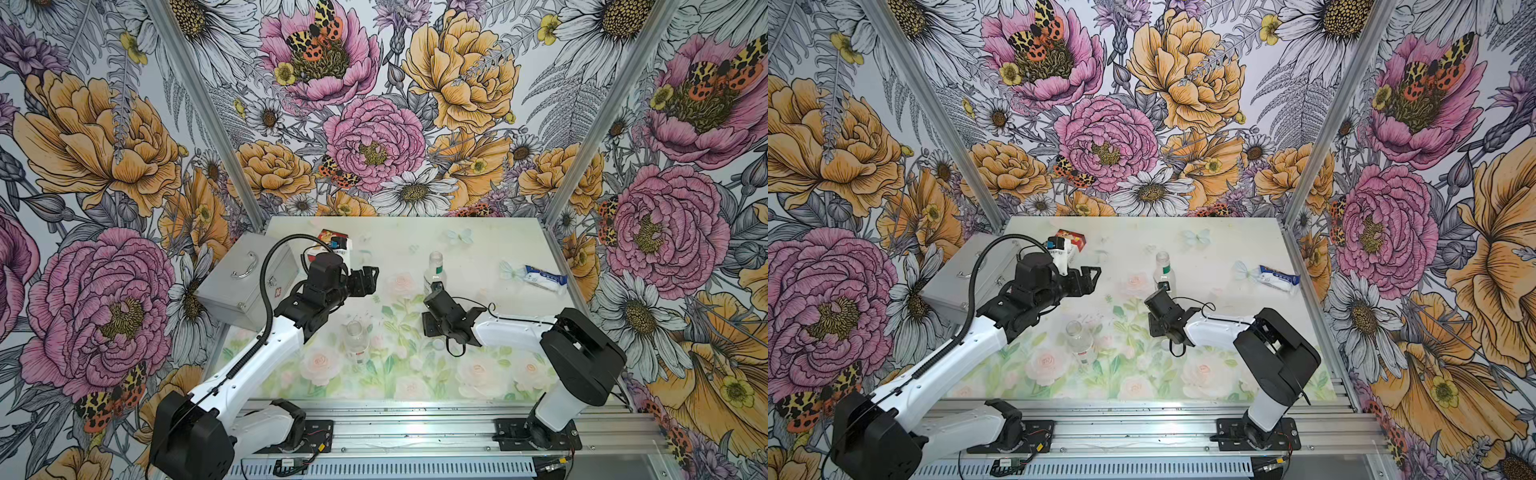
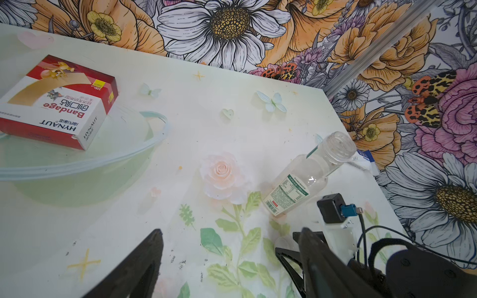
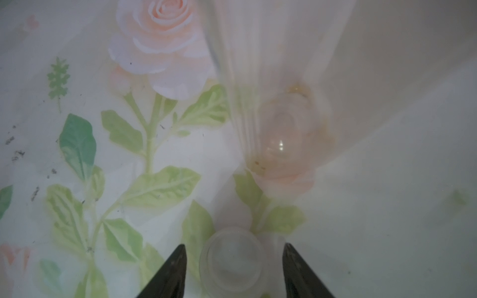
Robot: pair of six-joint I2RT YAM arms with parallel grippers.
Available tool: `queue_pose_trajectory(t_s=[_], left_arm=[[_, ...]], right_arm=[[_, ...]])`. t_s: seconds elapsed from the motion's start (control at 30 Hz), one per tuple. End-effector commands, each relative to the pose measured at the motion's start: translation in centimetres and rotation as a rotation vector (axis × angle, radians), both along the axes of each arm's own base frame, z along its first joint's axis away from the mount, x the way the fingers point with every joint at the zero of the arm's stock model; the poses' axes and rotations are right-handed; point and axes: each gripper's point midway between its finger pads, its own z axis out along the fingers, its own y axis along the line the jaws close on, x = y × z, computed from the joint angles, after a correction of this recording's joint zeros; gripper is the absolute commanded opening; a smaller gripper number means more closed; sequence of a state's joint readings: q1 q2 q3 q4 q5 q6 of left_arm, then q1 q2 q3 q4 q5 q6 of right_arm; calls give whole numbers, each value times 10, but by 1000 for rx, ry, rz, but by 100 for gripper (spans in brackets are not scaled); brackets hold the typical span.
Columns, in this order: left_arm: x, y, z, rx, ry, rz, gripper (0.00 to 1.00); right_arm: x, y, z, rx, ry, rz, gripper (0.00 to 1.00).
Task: Screw on the bottle caps
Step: Pick up the bottle cap from the center of the board.
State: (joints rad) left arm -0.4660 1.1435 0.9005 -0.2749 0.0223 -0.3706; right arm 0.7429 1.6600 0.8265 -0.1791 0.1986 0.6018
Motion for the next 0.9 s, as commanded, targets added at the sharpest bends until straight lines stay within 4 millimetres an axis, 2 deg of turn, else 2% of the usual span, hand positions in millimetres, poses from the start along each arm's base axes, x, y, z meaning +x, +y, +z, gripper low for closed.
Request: queue_pose_trajectory(t_s=[0.0, 0.17, 0.33, 0.73, 0.87], left_arm=[[-1, 2, 23, 0, -59, -14, 83], [-3, 1, 23, -1, -61, -24, 83], [-4, 1, 20, 1, -54, -27, 83], [-6, 3, 21, 9, -67, -26, 83], [-8, 3, 20, 19, -74, -38, 83]], right_arm=[[2, -1, -3, -5, -23, 4, 57], [1, -2, -3, 0, -27, 8, 57], [5, 7, -4, 64, -62, 12, 55], [5, 7, -14, 50, -56, 1, 43], [2, 9, -11, 32, -56, 15, 38]])
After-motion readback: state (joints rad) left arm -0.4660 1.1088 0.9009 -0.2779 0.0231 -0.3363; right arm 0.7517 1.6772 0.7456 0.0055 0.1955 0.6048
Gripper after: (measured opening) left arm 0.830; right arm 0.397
